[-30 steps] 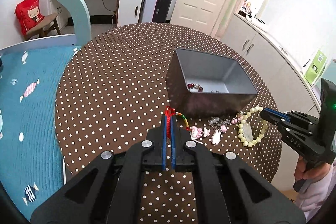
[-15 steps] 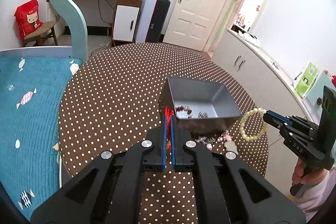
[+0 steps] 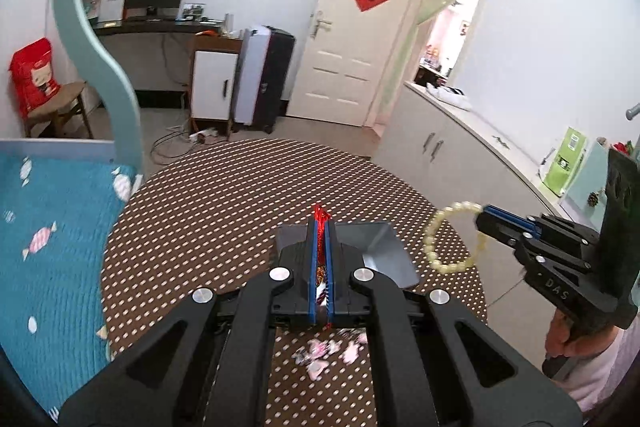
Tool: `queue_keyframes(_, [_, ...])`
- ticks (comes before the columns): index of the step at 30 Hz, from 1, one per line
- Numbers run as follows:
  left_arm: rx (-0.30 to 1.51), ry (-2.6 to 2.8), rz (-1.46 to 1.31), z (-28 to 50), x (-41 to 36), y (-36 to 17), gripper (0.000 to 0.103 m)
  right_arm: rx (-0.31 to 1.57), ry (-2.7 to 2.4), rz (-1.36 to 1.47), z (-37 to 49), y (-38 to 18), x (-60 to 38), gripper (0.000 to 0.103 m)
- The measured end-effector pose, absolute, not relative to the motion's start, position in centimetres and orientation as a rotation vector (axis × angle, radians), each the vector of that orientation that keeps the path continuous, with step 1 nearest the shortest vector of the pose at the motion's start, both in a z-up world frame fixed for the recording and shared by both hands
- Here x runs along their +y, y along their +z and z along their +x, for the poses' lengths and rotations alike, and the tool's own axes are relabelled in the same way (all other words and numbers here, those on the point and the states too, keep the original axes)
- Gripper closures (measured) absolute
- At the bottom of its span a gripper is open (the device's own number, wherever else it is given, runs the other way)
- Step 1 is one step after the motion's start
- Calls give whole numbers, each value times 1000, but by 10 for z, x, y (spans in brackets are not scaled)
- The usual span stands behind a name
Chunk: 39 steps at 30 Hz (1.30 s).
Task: Organize jewelry
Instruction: 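Carry both bracelets over the grey box and open both grippers to drop them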
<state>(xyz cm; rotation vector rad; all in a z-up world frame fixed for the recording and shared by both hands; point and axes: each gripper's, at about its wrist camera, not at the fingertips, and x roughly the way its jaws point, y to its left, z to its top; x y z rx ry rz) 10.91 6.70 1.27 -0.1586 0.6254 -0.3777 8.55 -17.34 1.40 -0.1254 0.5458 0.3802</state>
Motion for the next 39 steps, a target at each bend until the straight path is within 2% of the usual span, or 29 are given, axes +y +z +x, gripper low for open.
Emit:
queue_keyframes(13, [739,-403,-157,160,31,-27,100,673,434,-115,131,-16,-142,94])
queue_keyframes(28, [807,-356,-137,185,14,-54,100,738,455,-82,137,-28,-137,93])
queue_keyframes(30, [813,-348,-134,187,12,-56,100,732,448,-82,136,-26,-140,91])
queue_keyframes(35, [815,-337,-117,184,10,-58,97,722,414,-67,133,-24,-151,70])
queue_keyframes(37, [809,-338,-111,180,9,-58,89,721,406,-66,131,-24,-155,69])
queue_keyframes(39, [807,-334,-103,178,8,-57,88,722,404,-59,129,-24,-157,68])
